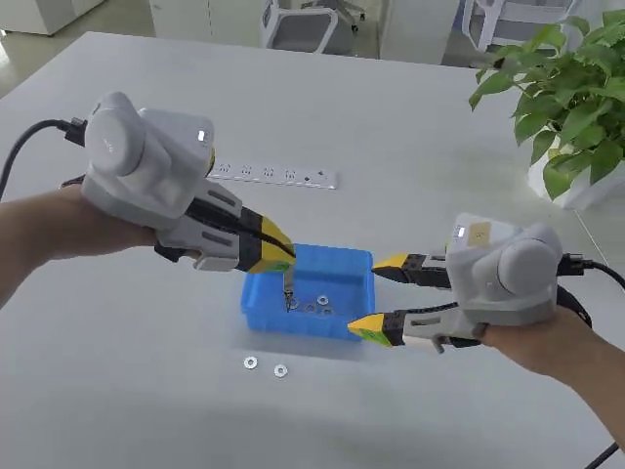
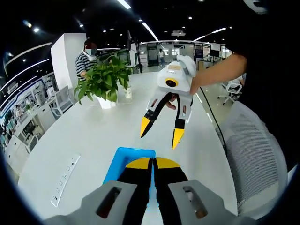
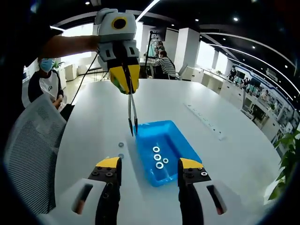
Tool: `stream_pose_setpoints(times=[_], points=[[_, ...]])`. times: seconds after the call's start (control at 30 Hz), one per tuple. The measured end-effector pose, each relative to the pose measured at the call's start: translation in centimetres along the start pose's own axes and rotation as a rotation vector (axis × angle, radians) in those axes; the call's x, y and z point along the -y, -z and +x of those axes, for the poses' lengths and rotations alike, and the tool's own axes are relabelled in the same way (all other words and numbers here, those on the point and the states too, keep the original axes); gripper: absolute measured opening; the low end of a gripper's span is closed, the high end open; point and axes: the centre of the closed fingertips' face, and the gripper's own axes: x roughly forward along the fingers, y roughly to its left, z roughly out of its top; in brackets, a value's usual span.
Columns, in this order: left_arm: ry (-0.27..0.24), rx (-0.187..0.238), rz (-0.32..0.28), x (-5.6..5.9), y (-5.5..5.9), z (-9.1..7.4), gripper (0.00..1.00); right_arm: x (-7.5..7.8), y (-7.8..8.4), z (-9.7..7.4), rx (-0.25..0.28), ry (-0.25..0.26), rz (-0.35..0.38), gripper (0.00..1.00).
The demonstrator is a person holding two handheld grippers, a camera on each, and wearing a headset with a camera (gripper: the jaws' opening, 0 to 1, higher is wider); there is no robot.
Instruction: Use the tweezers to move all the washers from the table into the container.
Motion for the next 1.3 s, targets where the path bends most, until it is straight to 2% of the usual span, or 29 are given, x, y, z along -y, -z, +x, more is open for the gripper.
stream_pose_setpoints(times=[0.4,0.73,1.07,1.3], points=[[0.027,-0.003,0.025,2.2,1.4,0.6,0.05,-1.5,2.1,-1.2,-0.021,0.020,0.026,0.57],[0.044,0.004,0.029,3.3,2.5,1.3,0.05,-1.8,2.8,-1.2,-0.024,0.031,0.040,0.63],[0.068,0.001,0.011,4.3,4.4,2.1,0.05,-2.9,4.0,-1.3,-0.046,0.022,0.052,0.63],[0.072,0.016,0.008,4.5,5.0,2.7,0.05,-3.4,4.8,-1.3,-0.060,0.016,0.065,0.63]])
